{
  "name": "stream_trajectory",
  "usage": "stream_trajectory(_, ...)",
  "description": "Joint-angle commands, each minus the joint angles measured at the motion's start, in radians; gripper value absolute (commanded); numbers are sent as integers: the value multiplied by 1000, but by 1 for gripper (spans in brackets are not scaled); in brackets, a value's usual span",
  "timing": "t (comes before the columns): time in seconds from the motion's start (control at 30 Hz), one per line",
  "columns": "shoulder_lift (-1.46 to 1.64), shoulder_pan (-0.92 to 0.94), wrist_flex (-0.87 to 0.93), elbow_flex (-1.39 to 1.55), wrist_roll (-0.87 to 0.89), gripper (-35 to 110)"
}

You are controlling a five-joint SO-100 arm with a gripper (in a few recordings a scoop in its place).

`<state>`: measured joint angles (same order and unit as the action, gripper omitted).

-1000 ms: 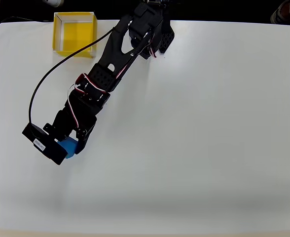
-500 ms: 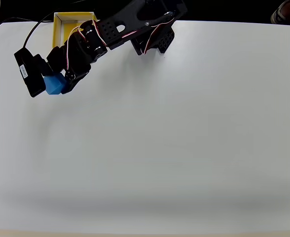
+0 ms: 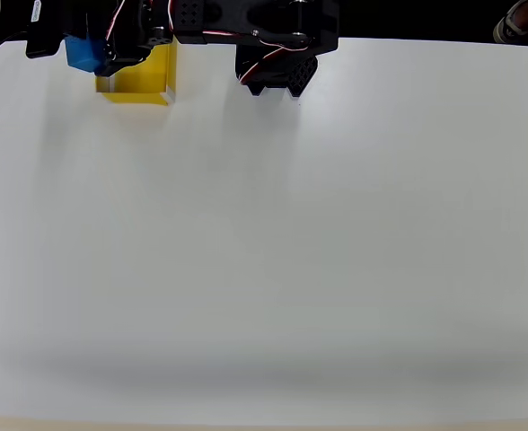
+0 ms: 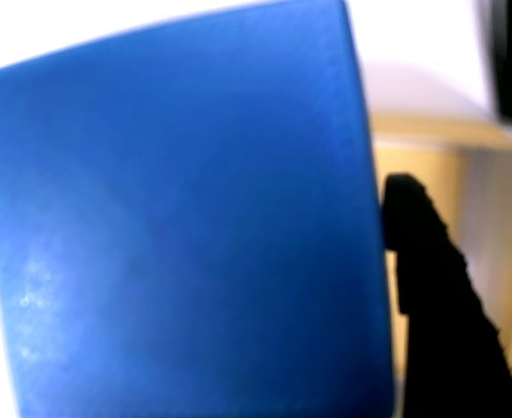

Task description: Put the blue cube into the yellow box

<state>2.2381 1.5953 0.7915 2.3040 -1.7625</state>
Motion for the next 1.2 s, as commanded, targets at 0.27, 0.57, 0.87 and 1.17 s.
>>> stream_trajectory(0.27, 204, 69, 84, 123, 11, 16)
stream_trajectory(0.57, 304, 64, -2, 316, 9, 16)
stream_trajectory(0.87, 295, 64, -143, 417, 46, 25)
stream_trajectory(1.17, 336, 61, -163, 468, 5, 41)
